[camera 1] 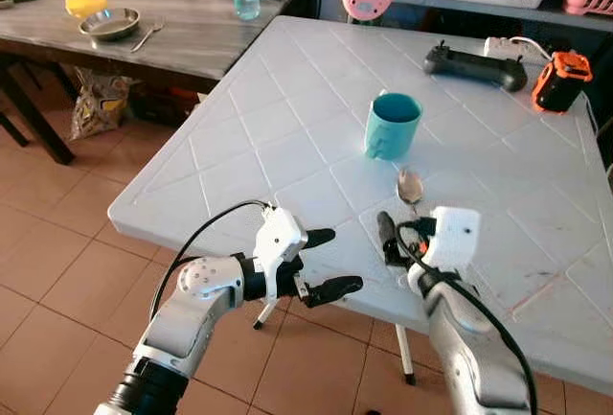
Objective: Setting the table
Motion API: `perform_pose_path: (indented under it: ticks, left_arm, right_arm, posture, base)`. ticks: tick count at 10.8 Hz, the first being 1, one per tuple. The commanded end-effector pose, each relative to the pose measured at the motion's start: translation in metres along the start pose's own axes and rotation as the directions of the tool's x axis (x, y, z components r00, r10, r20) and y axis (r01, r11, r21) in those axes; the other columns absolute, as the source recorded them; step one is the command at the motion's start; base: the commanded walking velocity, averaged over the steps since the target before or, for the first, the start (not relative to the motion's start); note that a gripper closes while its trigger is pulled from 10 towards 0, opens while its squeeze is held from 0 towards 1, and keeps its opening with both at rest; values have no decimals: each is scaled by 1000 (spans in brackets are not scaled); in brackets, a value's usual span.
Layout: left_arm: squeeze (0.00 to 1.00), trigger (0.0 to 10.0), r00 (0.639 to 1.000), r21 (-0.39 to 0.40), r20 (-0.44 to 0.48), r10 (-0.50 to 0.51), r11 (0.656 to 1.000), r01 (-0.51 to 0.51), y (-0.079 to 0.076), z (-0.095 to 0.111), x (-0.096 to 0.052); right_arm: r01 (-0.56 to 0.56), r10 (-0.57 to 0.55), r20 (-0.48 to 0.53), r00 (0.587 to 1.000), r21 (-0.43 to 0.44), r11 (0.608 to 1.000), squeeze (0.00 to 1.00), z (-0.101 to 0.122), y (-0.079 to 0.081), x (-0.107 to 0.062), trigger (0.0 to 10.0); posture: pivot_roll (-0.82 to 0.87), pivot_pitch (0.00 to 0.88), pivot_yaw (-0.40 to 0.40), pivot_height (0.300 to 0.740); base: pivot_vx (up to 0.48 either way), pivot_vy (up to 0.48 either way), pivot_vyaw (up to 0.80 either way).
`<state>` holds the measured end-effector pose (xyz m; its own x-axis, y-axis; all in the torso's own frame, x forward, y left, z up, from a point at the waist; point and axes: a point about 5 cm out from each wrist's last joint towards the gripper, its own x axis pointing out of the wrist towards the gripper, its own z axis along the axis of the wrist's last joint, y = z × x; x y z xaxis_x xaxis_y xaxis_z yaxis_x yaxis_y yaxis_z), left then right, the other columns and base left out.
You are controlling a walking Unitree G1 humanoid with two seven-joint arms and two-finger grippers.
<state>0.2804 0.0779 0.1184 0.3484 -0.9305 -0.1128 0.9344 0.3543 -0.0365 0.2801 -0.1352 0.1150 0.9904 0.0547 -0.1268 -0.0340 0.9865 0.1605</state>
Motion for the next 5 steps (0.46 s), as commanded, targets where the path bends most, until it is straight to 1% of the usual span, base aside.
perform_pose_path:
  ticks: [1,2,3,5]
  left_arm:
    - [0,10000,1000,11,20,-16,1000,16,1,8,3]
    - [0,10000,999,8,23,-30,1000,30,-3,7,6]
    - [0,10000,999,7,30,-34,999,34,-4,8,7]
    - [0,10000,999,11,47,-21,1000,20,0,12,11]
  right_arm:
    - [7,-7,-7,1000,21,1000,0,-1,0,2,10000]
    - [25,-26,7,1000,79,997,0,3,0,6,10000]
    - [36,-37,8,999,73,997,0,4,-1,9,10000]
    - [52,-52,-5,999,99,994,0,3,-4,13,10000]
  posture:
    - [-14,144,52,740]
    - [-15,142,54,740]
    - [-17,141,54,740]
    - [-20,140,54,740]
  base:
    - [0,0,0]
    - [0,0,0]
    - [0,0,0]
    - [0,0,0]
